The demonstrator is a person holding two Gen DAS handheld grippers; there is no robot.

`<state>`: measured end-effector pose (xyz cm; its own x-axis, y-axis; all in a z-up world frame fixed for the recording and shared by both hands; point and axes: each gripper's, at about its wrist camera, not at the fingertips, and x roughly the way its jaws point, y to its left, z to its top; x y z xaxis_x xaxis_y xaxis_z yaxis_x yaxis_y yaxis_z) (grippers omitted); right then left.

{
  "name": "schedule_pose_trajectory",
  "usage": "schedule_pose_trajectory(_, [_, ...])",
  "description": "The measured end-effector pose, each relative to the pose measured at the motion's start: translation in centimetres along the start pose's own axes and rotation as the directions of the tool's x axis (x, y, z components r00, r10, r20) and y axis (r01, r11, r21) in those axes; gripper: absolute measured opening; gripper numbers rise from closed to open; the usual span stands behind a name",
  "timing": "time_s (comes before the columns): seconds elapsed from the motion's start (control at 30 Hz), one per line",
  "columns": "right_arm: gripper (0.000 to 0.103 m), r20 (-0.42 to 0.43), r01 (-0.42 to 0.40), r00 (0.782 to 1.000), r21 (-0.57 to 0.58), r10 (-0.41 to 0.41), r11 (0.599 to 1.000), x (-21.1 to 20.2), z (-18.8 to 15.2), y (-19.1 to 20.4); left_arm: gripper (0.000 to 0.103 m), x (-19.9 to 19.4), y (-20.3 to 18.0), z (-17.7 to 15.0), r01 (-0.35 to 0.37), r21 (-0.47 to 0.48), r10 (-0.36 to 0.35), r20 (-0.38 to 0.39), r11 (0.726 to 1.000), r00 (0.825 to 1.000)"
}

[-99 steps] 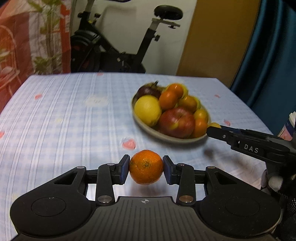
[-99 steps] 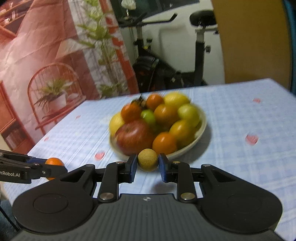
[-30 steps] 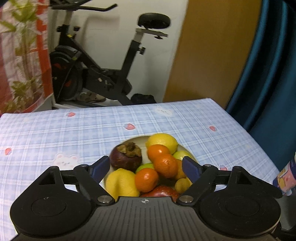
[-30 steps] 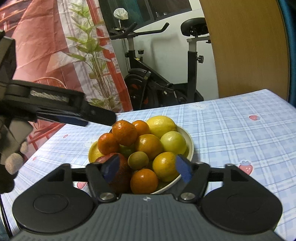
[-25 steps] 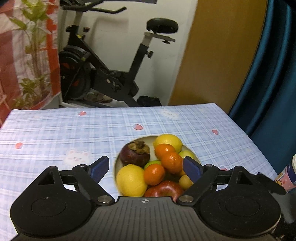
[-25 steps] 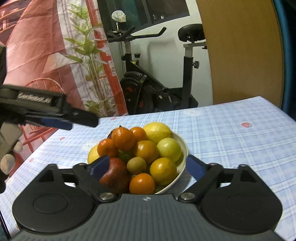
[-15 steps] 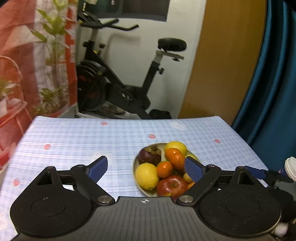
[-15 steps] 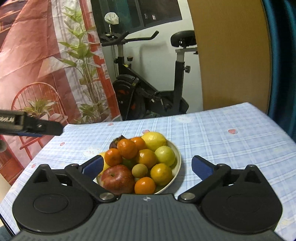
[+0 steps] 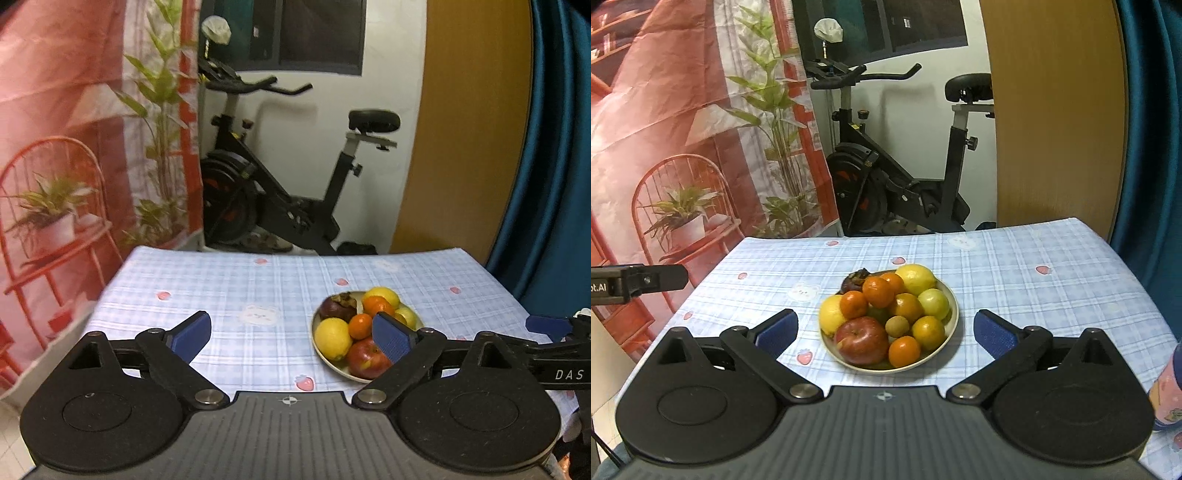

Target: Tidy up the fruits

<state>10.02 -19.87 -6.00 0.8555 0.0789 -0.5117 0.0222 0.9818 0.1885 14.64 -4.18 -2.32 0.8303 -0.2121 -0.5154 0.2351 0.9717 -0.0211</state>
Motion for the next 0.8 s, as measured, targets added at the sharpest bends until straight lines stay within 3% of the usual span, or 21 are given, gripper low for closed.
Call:
schedule_pose_trajectory(0.4, [0.103,0.023,-0.007,1.0,0.003,0.007,1.0,-2.3,0.2,0.6,0.098,-2.8,-0.8,-0.2,-0.032,-0.004,0.032,0.052,0.999,0.998])
schedule_pose_trajectory(0.8, [0.103,0.031,-0.022,0.999,-0.002,0.022,1.0,-2.8,0.1,1.1,0.098,-3.3,-1.3,-0.7,-0.037,0.005,0.037,0.049,0.999,0.998])
